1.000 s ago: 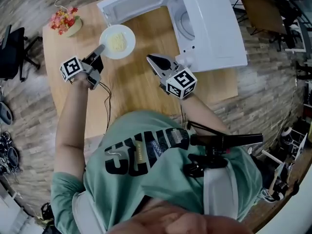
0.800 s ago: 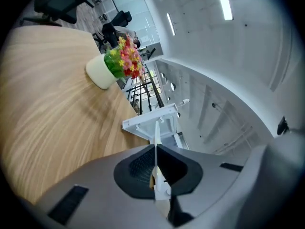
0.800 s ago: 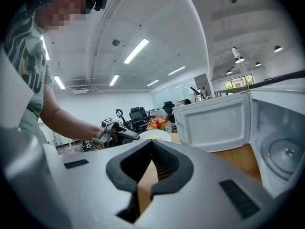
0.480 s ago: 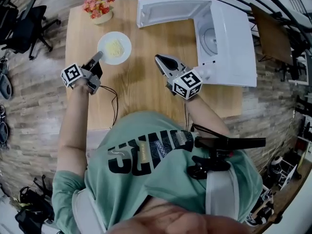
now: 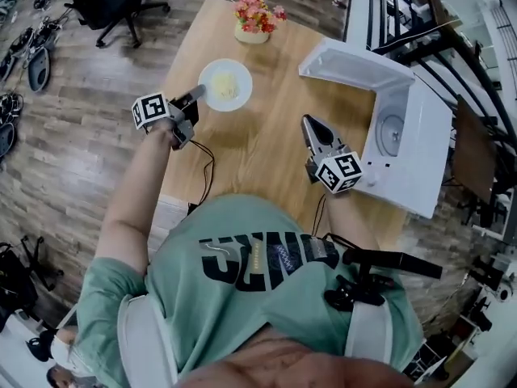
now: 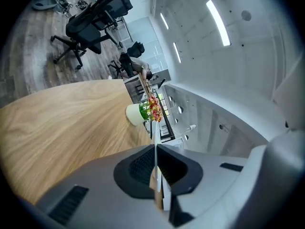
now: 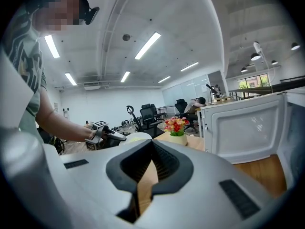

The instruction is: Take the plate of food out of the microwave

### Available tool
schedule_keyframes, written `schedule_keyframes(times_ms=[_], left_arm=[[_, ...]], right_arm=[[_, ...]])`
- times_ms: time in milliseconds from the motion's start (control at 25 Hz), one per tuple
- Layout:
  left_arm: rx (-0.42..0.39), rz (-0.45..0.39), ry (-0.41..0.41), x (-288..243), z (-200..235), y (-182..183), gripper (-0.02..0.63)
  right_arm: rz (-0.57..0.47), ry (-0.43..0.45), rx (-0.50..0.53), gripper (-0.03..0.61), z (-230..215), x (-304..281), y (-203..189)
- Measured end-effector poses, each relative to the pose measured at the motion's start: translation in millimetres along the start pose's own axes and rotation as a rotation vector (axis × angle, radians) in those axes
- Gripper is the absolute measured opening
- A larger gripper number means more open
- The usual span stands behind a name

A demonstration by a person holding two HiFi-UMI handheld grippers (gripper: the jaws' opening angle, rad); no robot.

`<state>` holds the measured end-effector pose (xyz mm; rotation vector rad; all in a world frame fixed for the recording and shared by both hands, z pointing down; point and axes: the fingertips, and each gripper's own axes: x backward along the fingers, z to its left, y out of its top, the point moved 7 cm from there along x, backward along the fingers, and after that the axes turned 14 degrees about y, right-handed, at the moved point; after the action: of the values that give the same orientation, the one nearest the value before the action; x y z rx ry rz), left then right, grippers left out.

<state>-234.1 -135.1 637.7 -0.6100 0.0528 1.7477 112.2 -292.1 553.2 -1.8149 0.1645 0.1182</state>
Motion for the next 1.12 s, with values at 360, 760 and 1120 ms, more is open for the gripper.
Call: schedule_keyframes(times_ms=[360,760,1120], left_arm=[[0.003,-0.045,-0.012,25.1,-3.0,20.2,0.017],[-0.036,-0.03,-0.053,15.1,-29.1,19.0,0.017],[0.05,0.032,0.018,-15.9,44.1,-9.5,0.017]], right_arm=[[-0.006,0.023,0.012,0.006,6.2,-18.6,9.2],[-0.02,0.015,0.02,0.005,4.2,-0.5,14.7],[0.047,0.005,-0.019,0.006,-2.1,-10.2,-19.1]])
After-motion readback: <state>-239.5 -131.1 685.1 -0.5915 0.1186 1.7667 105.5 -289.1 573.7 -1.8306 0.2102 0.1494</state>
